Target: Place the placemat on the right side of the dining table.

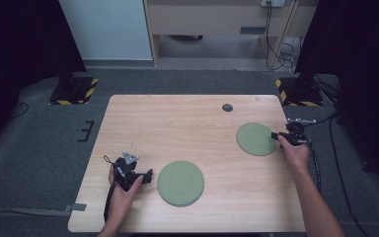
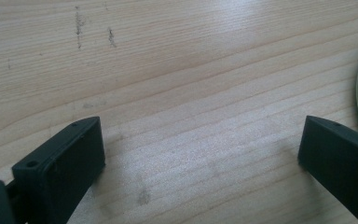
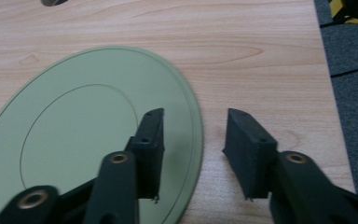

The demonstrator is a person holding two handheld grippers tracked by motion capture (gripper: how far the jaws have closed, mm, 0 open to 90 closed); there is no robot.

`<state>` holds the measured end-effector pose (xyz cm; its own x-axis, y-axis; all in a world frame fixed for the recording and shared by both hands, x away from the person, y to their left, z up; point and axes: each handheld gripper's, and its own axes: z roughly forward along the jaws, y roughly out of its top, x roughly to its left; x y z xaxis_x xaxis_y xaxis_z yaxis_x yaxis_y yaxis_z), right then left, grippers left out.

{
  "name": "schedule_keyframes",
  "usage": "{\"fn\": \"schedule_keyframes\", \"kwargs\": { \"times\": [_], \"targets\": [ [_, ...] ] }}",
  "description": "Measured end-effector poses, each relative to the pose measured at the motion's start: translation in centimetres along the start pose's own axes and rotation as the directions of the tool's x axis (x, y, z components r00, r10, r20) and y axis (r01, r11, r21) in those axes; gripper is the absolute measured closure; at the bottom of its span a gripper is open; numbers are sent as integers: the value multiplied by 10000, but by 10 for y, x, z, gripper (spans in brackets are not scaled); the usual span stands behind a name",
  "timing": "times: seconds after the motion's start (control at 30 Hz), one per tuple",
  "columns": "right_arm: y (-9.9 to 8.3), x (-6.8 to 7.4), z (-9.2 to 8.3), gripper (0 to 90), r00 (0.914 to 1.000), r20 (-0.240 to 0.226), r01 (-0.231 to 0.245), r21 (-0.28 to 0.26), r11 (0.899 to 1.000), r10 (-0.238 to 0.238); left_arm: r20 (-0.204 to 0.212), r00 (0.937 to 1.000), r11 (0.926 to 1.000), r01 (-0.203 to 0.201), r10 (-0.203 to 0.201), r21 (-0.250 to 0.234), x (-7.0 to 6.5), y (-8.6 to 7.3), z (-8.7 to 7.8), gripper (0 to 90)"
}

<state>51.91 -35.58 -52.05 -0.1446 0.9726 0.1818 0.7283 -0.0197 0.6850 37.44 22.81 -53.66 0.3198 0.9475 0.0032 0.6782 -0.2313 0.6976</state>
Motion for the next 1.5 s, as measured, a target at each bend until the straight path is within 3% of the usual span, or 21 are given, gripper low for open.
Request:
{"fn": "schedule_keyframes", "kwargs": {
  "times": [0.03, 0.3, 0.47, 0.9, 1.23, 1.5],
  "targets": [
    [0, 0, 0, 548, 10000, 0, 0, 0, 10000, 0, 0, 10000, 10000, 0, 0, 0, 0, 0, 0, 0],
    [3, 5, -4, 261, 9994, 340, -50, -100, 9999, 53, 1, 10000, 10000, 1, -1, 0, 0, 0, 0, 0],
    [8, 10, -10, 146, 9995, -5, -329, -425, 9986, 329, 9, 10000, 10000, 6, -6, -1, 0, 0, 0, 0],
    [17, 25, -21, 81, 9996, -257, -98, -822, 9966, 77, 27, 10000, 10000, -2, 2, 6, 0, 0, 0, 0],
    [24, 37, -27, 90, 9993, -272, 225, -1118, 9935, -257, 28, 10000, 10000, -7, 7, -1, 0, 0, 0, 0],
    [29, 50, -31, 106, 9988, -362, 282, -1054, 9940, -321, 51, 10000, 10000, -22, 22, 7, 0, 0, 0, 0]
  ]
}}
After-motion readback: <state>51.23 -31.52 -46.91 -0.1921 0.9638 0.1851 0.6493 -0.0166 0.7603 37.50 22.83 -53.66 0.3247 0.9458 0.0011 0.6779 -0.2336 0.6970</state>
